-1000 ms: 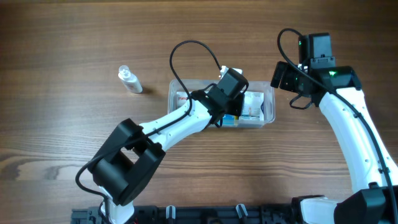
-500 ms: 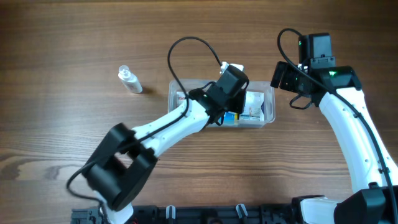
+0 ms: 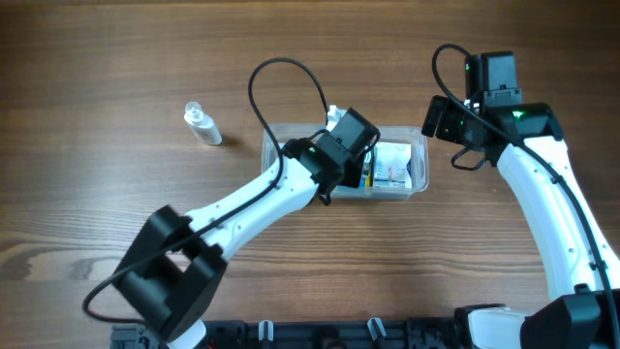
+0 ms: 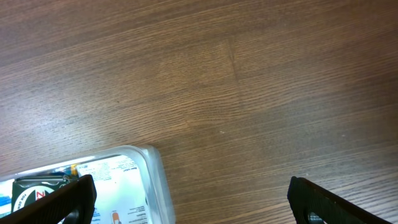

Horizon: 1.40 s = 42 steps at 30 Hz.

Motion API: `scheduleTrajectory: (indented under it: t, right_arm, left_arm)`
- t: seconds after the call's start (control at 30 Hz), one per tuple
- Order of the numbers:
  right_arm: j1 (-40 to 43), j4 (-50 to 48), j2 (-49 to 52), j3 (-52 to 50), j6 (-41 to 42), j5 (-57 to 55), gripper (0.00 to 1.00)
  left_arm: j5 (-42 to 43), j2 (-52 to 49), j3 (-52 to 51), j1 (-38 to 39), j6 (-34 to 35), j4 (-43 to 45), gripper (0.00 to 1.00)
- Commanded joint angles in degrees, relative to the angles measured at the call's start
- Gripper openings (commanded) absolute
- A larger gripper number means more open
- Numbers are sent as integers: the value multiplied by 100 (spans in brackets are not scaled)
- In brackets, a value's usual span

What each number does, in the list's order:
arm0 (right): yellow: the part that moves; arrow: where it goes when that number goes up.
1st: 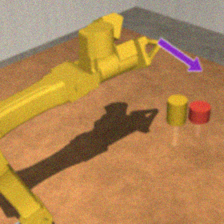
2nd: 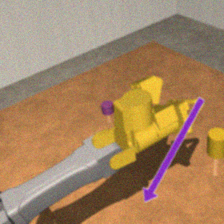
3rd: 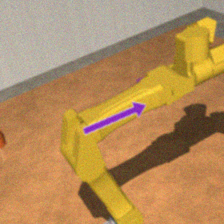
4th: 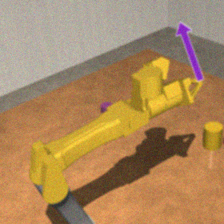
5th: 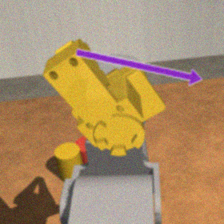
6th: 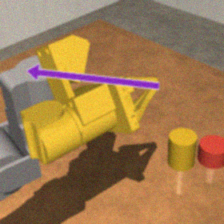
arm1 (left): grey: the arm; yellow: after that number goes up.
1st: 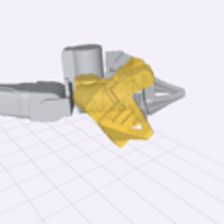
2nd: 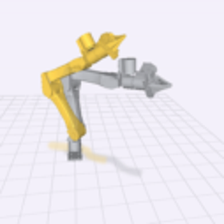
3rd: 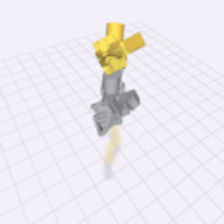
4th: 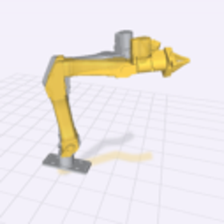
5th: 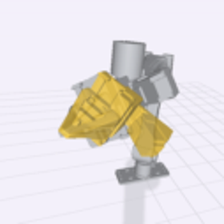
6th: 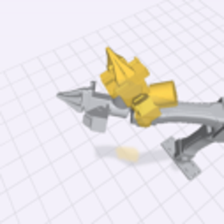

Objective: Pack container
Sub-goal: 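Press the Zam-Buk tin upright between the boxes and release it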

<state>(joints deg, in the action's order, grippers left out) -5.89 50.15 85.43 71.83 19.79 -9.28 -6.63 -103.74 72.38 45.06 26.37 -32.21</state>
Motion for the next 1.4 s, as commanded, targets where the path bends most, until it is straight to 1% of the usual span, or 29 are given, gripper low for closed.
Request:
scheduleTrajectory:
  t: [0.0,0.1,0.17,0.3,0.47,0.63,0.67,0.73,0.8,0.87,0.97,1.2,1.37]
  right_arm:
    - [24,-17,68,55,-24,-83,100]
    - [24,-17,68,55,-26,-83,100]
    - [24,-17,68,55,-24,-83,100]
    - [24,-17,68,55,-24,-83,100]
    - [24,-17,68,55,-24,-83,100]
    - [24,-17,68,55,-24,-83,100]
    - [24,-17,68,55,-24,-83,100]
    - [24,-17,68,55,-24,-83,100]
    - [24,-17,68,55,-26,-83,100]
    - [24,-17,68,55,-24,-83,100]
    - [24,-17,68,55,-26,-83,100]
    - [24,-17,68,55,-26,-83,100]
    - [24,-17,68,55,-24,-83,100]
  left_arm:
    - [-140,-199,-26,4,114,46,36]
    - [-74,-197,-26,4,111,330,38]
    - [149,-199,-26,4,114,431,39]
    - [632,-199,-26,7,118,470,38]
    - [713,-197,-26,7,275,459,39]
    - [962,-197,-26,11,289,479,38]
    - [925,-197,-26,11,284,470,36]
    - [693,-197,-26,9,286,448,35]
    - [413,-197,-26,-2,280,461,38]
    - [83,-195,-26,-15,42,481,39]
    - [4,-195,-26,-46,-264,503,39]
    - [-66,-214,-26,-70,-260,433,40]
    - [-57,-409,-26,-70,-190,463,40]
